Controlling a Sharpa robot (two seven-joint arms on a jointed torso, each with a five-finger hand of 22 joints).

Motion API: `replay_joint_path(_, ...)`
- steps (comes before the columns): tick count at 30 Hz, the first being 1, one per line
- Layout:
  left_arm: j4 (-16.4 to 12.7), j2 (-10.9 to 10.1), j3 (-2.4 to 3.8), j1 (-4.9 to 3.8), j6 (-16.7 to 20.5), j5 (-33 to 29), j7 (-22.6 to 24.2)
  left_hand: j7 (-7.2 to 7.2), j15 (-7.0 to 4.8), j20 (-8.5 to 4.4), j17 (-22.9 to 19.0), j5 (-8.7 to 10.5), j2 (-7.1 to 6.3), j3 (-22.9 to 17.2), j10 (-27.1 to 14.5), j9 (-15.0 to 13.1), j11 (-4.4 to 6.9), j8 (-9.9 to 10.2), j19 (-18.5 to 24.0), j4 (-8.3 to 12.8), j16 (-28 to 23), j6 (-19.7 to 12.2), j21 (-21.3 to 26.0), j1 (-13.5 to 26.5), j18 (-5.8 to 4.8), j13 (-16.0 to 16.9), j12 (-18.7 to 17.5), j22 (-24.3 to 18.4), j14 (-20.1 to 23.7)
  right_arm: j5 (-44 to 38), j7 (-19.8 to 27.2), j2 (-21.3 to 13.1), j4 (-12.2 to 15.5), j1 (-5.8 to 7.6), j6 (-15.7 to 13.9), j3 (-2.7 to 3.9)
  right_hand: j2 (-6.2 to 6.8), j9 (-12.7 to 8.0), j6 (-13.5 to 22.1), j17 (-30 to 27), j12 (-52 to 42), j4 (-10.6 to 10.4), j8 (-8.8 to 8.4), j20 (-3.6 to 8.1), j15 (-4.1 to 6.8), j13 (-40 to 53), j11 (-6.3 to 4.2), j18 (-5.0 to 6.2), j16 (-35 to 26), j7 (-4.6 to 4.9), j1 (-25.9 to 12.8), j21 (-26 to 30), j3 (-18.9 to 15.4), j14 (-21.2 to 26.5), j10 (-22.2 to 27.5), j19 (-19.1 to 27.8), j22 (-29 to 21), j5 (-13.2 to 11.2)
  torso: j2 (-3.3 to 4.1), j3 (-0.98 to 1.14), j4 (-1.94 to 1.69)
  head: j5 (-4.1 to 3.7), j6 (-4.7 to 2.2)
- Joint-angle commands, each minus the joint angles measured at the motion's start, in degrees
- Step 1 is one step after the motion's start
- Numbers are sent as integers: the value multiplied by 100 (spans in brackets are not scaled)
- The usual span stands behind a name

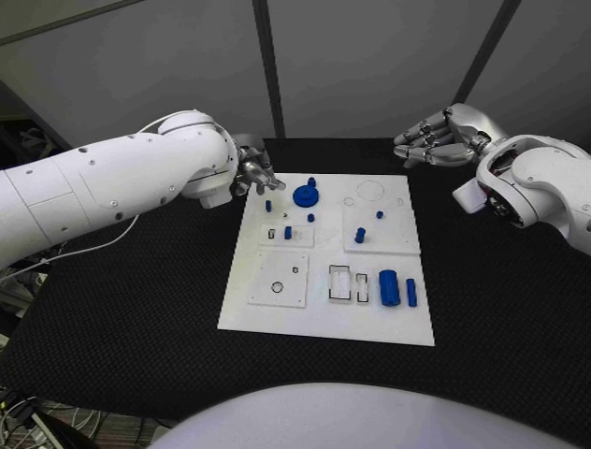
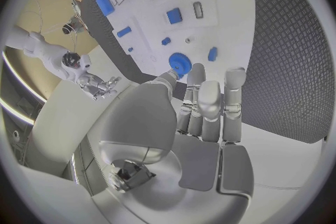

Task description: Assemble the parts on the task board

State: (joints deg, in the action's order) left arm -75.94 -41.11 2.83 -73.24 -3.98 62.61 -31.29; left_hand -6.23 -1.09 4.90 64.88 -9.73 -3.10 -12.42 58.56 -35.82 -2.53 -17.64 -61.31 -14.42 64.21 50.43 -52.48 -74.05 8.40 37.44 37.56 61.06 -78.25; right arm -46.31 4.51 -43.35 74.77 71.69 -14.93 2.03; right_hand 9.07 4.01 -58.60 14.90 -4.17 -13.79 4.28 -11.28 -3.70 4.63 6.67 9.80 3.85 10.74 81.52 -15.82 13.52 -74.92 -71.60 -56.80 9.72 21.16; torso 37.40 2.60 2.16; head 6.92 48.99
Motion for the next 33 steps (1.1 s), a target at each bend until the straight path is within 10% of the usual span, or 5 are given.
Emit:
replay_joint_path(1, 395, 159, 9, -69, -189, -530, 101, -53, 34, 69, -83, 36, -68, -89, -57, 235, -29, 84, -72, -125, -25, 134, 104, -110, 66, -115, 14, -59, -35, -7, 62, 16, -9, 11, -35, 3, 6, 11, -50, -11, 40, 55, 34, 2, -12, -13, -4, 75, -21, -27, 68, 38, 3, 51, 75, -38, -12, 19, 7, 2, 14, 31, -68)
replay_joint_path(6, 1013, 446, 13, -132, -384, -551, 125, -47, 5, 37, 1385, 74, -102, 233, 104, 232, -1, -177, -1278, -211, 1586, 315, -1401, 314, -251, 291, 845, 1077, -784, -7, 61, 37, -23, 10, -53, 3, 23, 6, -37, -19, 49, 59, 24, 1, -24, -24, 9, 73, -26, -16, 63, 54, -8, 84, 116, -47, -23, 13, 16, 3, 13, 58, -103)
replay_joint_path(10, 1370, 635, -10, -149, -608, -390, 127, 31, -49, -19, 1891, 61, 23, 499, 409, -32, 62, -662, -1624, -216, 2087, 150, -1922, 409, -361, 1673, 2468, 1519, -937, -7, 55, 53, -29, 10, -56, 3, 33, -2, -9, -24, 55, 62, 7, 1, -35, -35, 28, 72, -21, 3, 56, 69, -18, 100, 164, -58, -34, 12, 12, 1, 4, 57, -102)
replay_joint_path(13, 1583, 752, -52, -154, -849, -306, 123, 48, -67, -27, 1978, 61, 83, 585, 569, -141, 70, -866, -1701, -227, 2171, 87, -2041, 414, -388, 2057, 2889, 1631, -966, -7, 46, 62, -30, 10, -50, 2, 34, -3, -4, -24, 57, 63, 4, 1, -37, -37, 31, 72, -19, 6, 55, 71, -19, 100, 174, -62, -36, 12, 17, 2, 1, 59, -106)
replay_joint_path(33, 2191, 1092, -214, -150, -1598, 80, 67, 191, -162, -110, 2369, 65, 57, 1134, 1345, -407, 199, -1375, -1921, -232, 2482, 160, -2340, 764, -459, 3053, 3831, 1916, -1123, -8, 11, 89, -29, 9, -24, 2, 38, -6, 17, -24, 46, 48, -6, -1, -49, -42, 53, 71, -10, 38, 19, 87, -44, 97, 202, -81, -48, 9, 4, 3, 2, 89, -65)
